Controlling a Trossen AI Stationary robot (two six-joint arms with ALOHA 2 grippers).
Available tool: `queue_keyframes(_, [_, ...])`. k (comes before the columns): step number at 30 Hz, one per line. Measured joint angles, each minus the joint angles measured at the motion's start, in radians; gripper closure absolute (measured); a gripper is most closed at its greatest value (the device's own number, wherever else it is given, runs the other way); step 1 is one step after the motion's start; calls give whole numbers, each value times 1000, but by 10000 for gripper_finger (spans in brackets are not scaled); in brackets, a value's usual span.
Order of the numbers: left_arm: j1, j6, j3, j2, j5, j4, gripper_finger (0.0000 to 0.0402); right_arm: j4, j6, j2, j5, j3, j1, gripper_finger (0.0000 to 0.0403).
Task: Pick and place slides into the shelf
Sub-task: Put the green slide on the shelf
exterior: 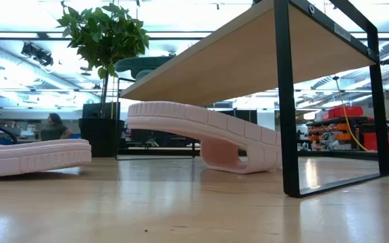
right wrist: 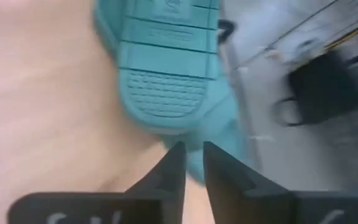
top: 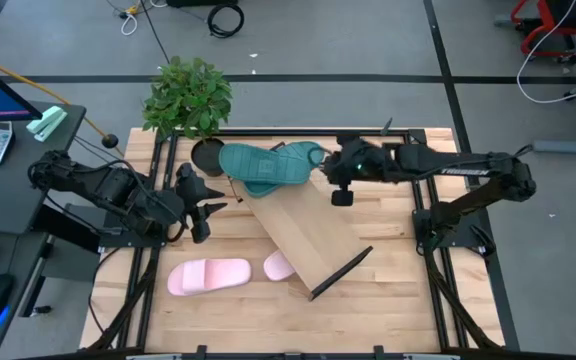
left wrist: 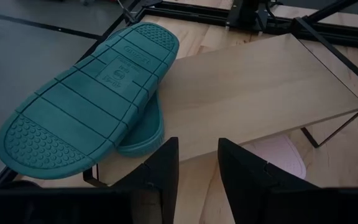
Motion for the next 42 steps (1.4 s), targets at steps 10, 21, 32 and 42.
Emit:
queue_keyframes(10, [0,-25,0,0,0,1,276,-30,361,23,-290,-3,-149,225])
queue_keyframes(21, [0,-26,0,0,-1,0,279,252,778,107,-742,-4,-362,152])
queue_keyframes(32, [0,-25,0,0,-1,-4,281,230,806,189,-922,-4,-432,155])
queue_keyframes(42, [0,-25,0,0,-1,-6,280,222,776,194,-917,-4,-439,158])
